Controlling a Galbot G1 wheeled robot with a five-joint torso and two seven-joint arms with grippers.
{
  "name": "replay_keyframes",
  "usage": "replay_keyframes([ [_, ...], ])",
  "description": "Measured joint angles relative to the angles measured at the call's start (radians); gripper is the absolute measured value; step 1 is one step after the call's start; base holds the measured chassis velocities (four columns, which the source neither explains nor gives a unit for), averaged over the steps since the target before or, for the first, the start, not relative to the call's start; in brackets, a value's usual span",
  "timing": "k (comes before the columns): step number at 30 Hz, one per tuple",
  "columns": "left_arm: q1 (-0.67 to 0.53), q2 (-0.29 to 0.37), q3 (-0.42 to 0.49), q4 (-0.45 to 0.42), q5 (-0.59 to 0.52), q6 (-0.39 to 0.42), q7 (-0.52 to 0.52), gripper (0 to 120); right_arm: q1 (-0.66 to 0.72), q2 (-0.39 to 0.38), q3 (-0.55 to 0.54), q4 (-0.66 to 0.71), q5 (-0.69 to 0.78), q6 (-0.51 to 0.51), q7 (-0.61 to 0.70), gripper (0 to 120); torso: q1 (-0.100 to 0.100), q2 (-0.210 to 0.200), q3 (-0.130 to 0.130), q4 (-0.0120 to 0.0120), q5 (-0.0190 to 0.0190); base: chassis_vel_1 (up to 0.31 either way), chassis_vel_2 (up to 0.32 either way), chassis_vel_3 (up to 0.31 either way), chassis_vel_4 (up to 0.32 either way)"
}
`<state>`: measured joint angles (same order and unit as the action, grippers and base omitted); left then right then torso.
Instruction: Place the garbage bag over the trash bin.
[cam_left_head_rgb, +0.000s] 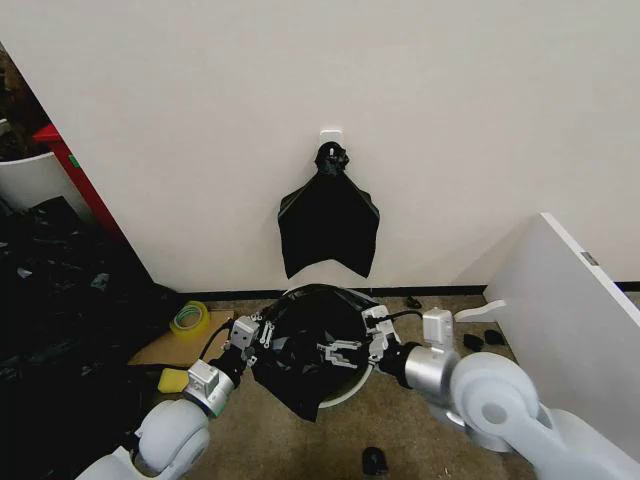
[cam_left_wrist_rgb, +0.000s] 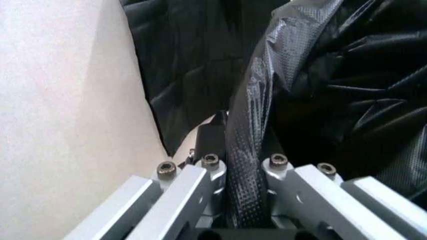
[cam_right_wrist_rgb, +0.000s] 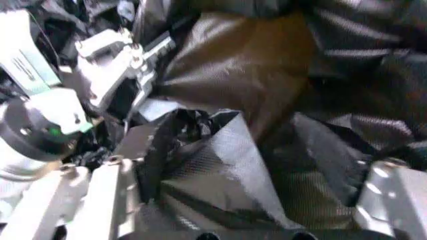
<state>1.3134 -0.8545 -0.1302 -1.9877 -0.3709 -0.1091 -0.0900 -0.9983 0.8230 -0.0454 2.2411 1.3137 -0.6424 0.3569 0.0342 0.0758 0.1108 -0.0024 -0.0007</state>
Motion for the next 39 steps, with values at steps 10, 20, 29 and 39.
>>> replay_keyframes([
  [10,-0.002,0.001,0.0,0.006,-0.022,0.006,-0.01,3,0.009,-0.02,0.003,-0.004,-0.005,-0.046,-0.028,31,0.0,0.0,0.0,-0.0001,0.0,0.0,0.0,0.0,0.0],
  [20,-0.016,-0.002,0.001,0.011,-0.046,0.023,-0.03,3,-0.005,-0.052,0.011,-0.011,-0.097,-0.044,-0.087,0,0.0,0.0,0.0,-0.0002,0.0001,0.0,0.0,0.0,0.0],
  [29,-0.037,-0.008,-0.011,0.011,-0.19,0.108,-0.115,3,-0.065,-0.117,0.049,0.018,-0.355,0.117,-0.309,0,0.0,0.0,0.0,0.0,0.0001,0.0,0.0,0.0,0.0],
  [39,-0.116,-0.012,-0.058,-0.042,-0.61,0.293,-0.317,3,-0.124,-0.182,0.046,-0.025,-0.653,0.404,-0.636,0,0.0,0.0,0.0,0.0,0.0001,0.0,0.0,0.0,0.0],
])
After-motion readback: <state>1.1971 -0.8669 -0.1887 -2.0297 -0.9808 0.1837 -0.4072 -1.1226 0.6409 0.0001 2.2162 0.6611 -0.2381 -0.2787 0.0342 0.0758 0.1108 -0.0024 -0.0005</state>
